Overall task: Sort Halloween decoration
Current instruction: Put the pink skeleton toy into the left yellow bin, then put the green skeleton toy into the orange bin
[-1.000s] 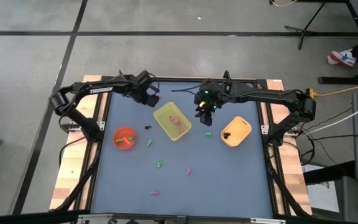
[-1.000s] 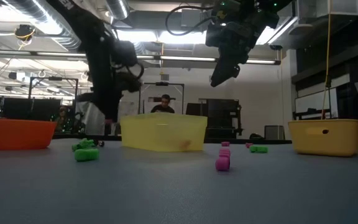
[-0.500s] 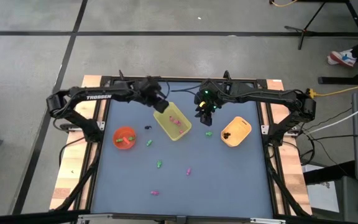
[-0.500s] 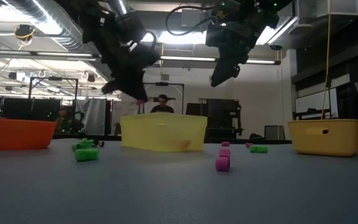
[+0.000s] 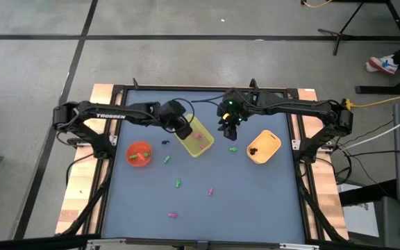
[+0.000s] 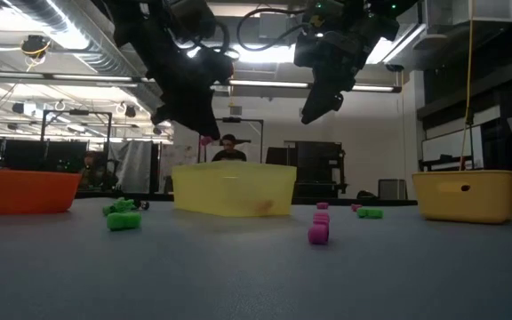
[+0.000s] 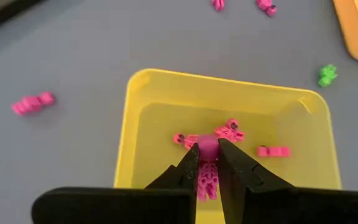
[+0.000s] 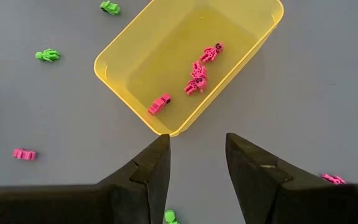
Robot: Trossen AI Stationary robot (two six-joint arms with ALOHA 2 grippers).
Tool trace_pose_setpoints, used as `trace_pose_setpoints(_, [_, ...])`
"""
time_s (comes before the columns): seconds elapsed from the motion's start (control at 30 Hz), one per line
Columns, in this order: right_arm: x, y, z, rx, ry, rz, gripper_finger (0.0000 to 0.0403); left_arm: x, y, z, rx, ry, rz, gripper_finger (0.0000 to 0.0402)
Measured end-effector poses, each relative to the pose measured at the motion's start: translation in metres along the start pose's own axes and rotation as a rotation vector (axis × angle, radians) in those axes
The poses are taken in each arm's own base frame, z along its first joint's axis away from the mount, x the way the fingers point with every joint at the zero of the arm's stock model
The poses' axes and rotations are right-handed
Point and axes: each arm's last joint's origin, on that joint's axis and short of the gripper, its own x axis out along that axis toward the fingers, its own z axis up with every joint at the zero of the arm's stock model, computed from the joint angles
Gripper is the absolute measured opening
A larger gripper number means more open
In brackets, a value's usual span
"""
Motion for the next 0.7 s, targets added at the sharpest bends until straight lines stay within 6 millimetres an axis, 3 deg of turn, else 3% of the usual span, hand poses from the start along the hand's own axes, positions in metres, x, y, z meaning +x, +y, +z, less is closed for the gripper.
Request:
trace_pose_setpoints(0.27, [0.0,0.0001,0.0,0.0,0.0,0.0,0.0154,-0.0017,-0.0082,-0.0046,0.176,-0.011,0.014,0.0033])
trace_pose_setpoints(0.7, [0.0001,0.0,-0.0002,0.0,0.002,0.0,0.0154,-0.0022,-0.0098,-0.0055,0.184,-0.023,0.038,0.0133])
